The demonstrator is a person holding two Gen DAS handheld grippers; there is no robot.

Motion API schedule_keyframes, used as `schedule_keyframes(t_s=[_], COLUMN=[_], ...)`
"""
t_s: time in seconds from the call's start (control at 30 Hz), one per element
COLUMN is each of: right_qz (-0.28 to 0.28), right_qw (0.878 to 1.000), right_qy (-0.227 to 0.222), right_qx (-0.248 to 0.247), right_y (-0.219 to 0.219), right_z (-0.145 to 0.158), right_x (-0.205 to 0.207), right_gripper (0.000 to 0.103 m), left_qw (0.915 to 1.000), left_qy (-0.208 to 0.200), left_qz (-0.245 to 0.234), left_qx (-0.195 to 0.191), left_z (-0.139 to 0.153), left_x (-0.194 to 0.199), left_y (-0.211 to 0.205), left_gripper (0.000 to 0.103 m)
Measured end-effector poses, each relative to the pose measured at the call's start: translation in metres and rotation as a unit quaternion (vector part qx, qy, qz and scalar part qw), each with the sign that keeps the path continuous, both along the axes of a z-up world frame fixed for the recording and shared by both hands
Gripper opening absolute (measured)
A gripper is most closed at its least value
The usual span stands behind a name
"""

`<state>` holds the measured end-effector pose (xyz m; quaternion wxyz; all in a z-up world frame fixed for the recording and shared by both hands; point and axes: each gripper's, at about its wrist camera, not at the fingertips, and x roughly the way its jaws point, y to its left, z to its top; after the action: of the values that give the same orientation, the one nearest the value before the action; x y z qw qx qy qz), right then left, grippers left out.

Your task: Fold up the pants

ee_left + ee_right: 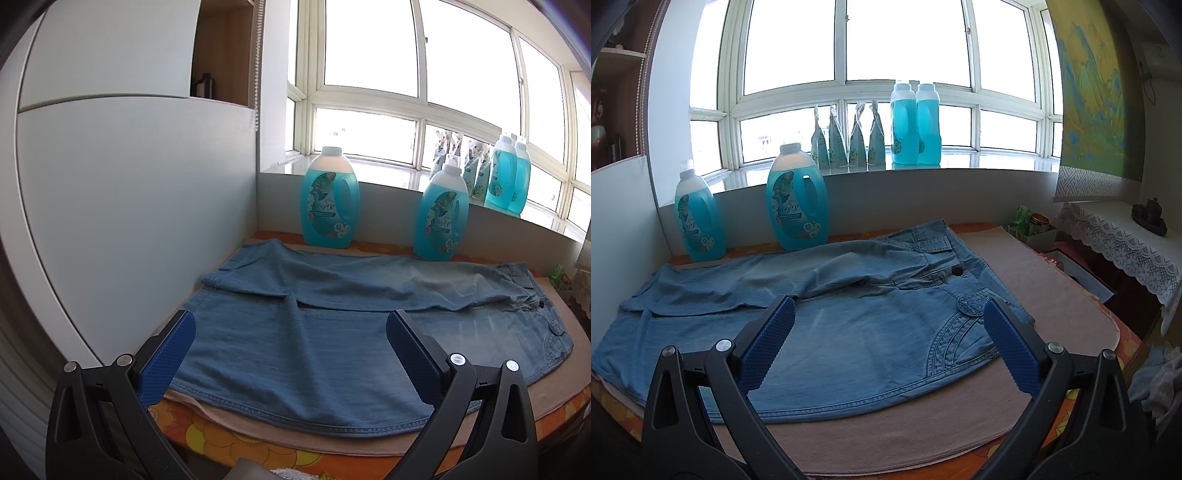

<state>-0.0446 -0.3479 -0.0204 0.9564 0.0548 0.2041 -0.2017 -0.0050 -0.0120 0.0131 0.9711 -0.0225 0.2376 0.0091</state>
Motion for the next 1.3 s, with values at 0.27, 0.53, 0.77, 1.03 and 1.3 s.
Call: schedule_keyframes(t_s=[0.27, 0.53, 0.77, 1.03, 1.3], right_qz=[0.0, 0.0, 0.0, 0.001, 0.001], right_qw=[1.0, 1.0, 1.0, 1.0, 1.0], right_qy=[0.0, 0.0, 0.001, 0.001, 0.003], right_qx=[0.001, 0.002, 0.002, 0.003, 0.004], right_y=[-0.001, -0.0018, -0.0003, 0.0021, -0.0009], right_z=[-0.0004, -0.0014, -0.0035, -0.005, -0.0031], right_x=[-0.0002, 0.0001, 0.0012, -0.0004, 0.0002], right_gripper=[0.103, 0.103, 0.103, 0.103, 0.103], left_qw=[1.0, 1.0, 1.0, 1.0, 1.0], left_qy=[0.0, 0.0, 0.001, 0.001, 0.005], left_qz=[0.001, 0.001, 0.0, -0.002, -0.004], left_qx=[0.001, 0.001, 0.0, 0.002, -0.002], left_z=[-0.0005, -0.0007, -0.0013, -0.0024, -0.007], left_x=[-0.0002, -0.0002, 0.0004, 0.0003, 0.0034], left_y=[-0.0002, -0.0001, -0.0002, -0.0012, 0.001], left_gripper=[0.103, 0.103, 0.103, 0.103, 0.103])
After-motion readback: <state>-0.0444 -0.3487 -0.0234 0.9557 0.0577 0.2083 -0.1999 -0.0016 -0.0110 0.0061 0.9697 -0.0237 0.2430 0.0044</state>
